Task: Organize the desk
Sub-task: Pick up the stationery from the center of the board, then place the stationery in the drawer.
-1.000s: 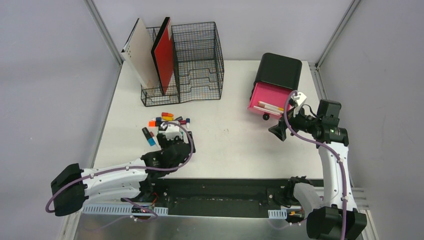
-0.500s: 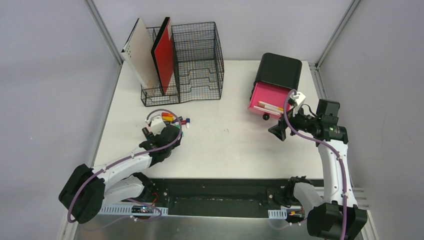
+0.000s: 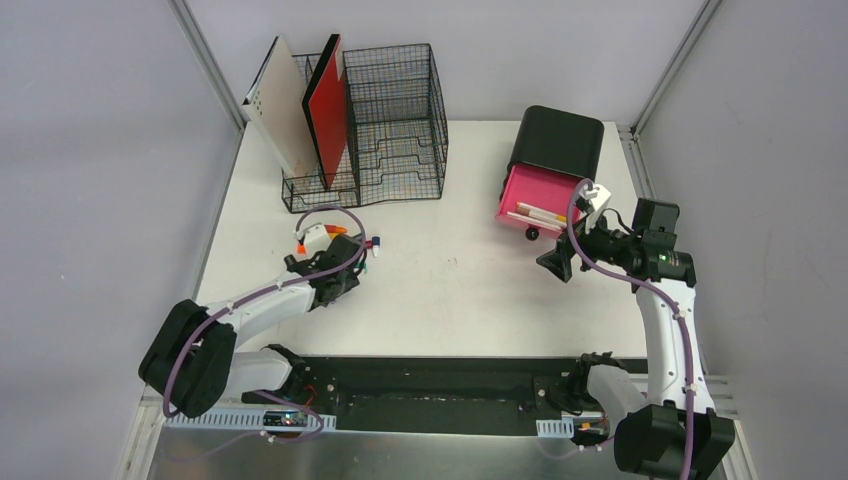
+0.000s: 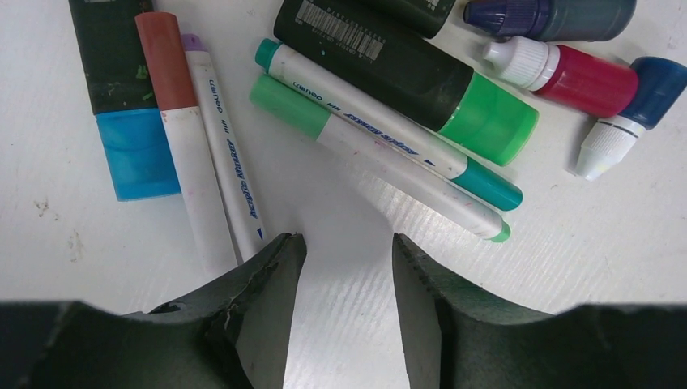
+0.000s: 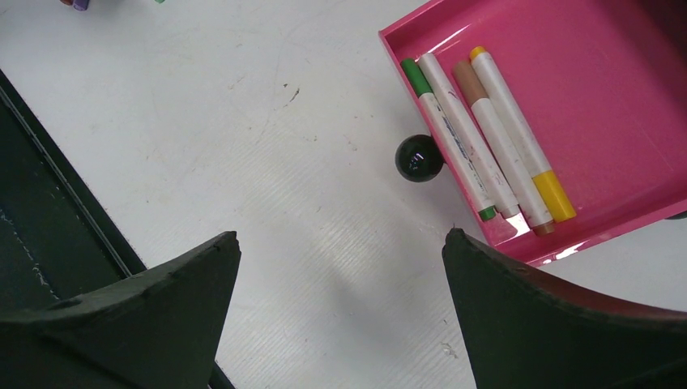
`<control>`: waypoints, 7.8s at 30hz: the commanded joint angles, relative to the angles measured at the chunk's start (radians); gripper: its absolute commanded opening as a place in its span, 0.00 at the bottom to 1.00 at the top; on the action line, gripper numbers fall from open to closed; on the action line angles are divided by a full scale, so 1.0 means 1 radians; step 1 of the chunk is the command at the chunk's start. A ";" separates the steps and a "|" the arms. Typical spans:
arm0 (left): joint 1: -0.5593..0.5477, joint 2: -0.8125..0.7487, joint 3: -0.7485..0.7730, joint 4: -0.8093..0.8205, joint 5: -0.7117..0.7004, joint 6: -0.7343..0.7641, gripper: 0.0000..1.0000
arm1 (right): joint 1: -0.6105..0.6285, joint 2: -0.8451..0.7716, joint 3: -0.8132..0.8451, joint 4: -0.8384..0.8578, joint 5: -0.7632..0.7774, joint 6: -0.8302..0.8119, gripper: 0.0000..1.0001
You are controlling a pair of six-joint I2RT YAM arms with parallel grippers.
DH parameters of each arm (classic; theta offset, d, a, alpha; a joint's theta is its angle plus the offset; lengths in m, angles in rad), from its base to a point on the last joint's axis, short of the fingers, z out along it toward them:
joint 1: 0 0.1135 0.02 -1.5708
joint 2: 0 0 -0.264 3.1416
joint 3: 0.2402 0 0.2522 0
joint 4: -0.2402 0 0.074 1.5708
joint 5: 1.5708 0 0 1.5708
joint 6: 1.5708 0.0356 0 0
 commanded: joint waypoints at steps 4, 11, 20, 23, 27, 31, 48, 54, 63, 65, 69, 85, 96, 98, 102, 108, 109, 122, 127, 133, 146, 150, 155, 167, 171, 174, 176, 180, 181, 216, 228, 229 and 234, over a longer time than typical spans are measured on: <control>0.011 -0.118 -0.060 0.053 0.032 -0.002 0.50 | -0.007 0.002 0.000 0.005 -0.039 -0.023 0.99; 0.011 -0.277 -0.165 0.144 0.058 0.039 0.53 | -0.007 0.005 -0.002 0.005 -0.042 -0.023 0.99; 0.009 -0.333 -0.197 0.156 0.057 0.038 0.53 | -0.007 0.009 -0.003 0.004 -0.047 -0.026 0.99; 0.009 -0.340 -0.194 0.117 0.027 -0.006 0.53 | -0.007 0.008 -0.003 0.002 -0.047 -0.027 0.99; 0.009 -0.335 -0.185 0.063 0.001 -0.055 0.52 | -0.007 0.008 -0.004 0.002 -0.049 -0.029 0.99; 0.009 -0.335 -0.186 0.083 0.016 -0.032 0.55 | -0.008 0.008 -0.003 0.000 -0.048 -0.030 0.99; -0.041 -0.453 -0.184 0.000 -0.090 -0.035 0.57 | -0.006 0.013 0.002 -0.018 -0.054 -0.045 0.99; -0.043 -0.386 -0.149 -0.078 -0.129 -0.120 0.57 | -0.005 0.010 0.002 -0.020 -0.056 -0.046 0.99; -0.040 -0.320 -0.116 -0.082 -0.124 -0.118 0.54 | -0.004 0.008 0.003 -0.024 -0.054 -0.051 0.99; -0.040 -0.308 -0.109 -0.082 -0.123 -0.118 0.50 | -0.004 0.008 0.003 -0.025 -0.055 -0.052 0.99; -0.036 -0.265 -0.084 -0.097 -0.120 -0.129 0.42 | -0.004 0.007 0.005 -0.028 -0.050 -0.055 0.99; 0.123 0.021 0.059 -0.200 0.018 -0.159 0.41 | -0.004 -0.002 0.006 -0.031 -0.047 -0.061 0.99; 0.184 0.173 0.145 -0.184 0.106 -0.070 0.12 | -0.004 -0.002 0.006 -0.032 -0.047 -0.063 0.99; 0.183 0.181 0.151 -0.180 0.112 -0.058 0.01 | -0.004 -0.002 0.006 -0.033 -0.047 -0.063 0.99; 0.184 0.141 0.133 -0.165 0.116 -0.046 0.00 | -0.004 -0.001 0.005 -0.033 -0.047 -0.065 0.99; 0.173 -0.036 0.058 -0.134 0.119 -0.012 0.00 | -0.004 0.001 0.003 -0.036 -0.060 -0.066 0.99; 0.169 -0.071 0.045 -0.131 0.124 -0.005 0.00 | -0.004 0.002 0.003 -0.035 -0.063 -0.066 0.99; 0.161 -0.597 -0.216 0.234 0.528 0.206 0.00 | -0.004 0.008 0.007 -0.069 -0.184 -0.077 0.99; 0.155 -0.597 -0.340 0.661 0.769 0.245 0.00 | -0.004 0.020 -0.002 -0.077 -0.338 -0.066 0.99; 0.006 -0.518 -0.310 0.892 0.793 0.327 0.00 | -0.001 0.025 -0.097 -0.046 -0.623 -0.064 0.99; -0.456 -0.120 -0.041 1.135 0.559 0.533 0.00 | 0.013 0.103 -0.085 -0.063 -0.689 -0.035 0.99; -0.552 -0.004 0.059 1.151 0.479 0.605 0.00 | 0.034 0.132 -0.067 -0.060 -0.628 -0.002 0.99; -0.612 0.136 0.132 1.231 0.441 0.620 0.00 | 0.061 0.114 -0.097 0.063 -0.608 0.119 0.99; -0.674 0.304 0.220 1.323 0.409 0.629 0.00 | 0.074 0.116 -0.108 0.147 -0.646 0.222 0.78; -0.680 0.323 0.233 1.332 0.402 0.627 0.00 | 0.082 0.120 -0.107 0.147 -0.651 0.223 0.65; -0.681 0.335 0.242 1.333 0.400 0.624 0.00 | 0.087 0.122 -0.105 0.148 -0.657 0.223 0.40; -0.682 0.340 0.247 1.329 0.396 0.616 0.00 | 0.090 0.123 -0.102 0.148 -0.658 0.223 0.18; -0.682 0.339 0.250 1.306 0.391 0.606 0.13 | 0.095 0.117 -0.097 0.148 -0.661 0.224 0.00; -0.681 0.333 0.248 1.291 0.386 0.600 0.21 | 0.094 0.112 -0.096 0.149 -0.658 0.223 0.00; -0.656 -0.268 -0.283 0.945 -0.114 0.834 0.98 | 0.062 -0.025 0.088 -0.131 -0.173 -0.154 0.00; -0.658 -0.127 -0.178 0.879 -0.104 0.843 0.92 | 0.097 0.178 0.444 -0.093 0.218 -0.036 0.00; -0.657 -0.122 -0.174 0.877 -0.100 0.844 0.91 | 0.108 0.209 0.478 -0.101 0.252 -0.033 0.00; -0.658 -0.122 -0.177 0.879 -0.103 0.841 0.86 | 0.195 0.333 0.625 -0.136 0.404 -0.018 0.00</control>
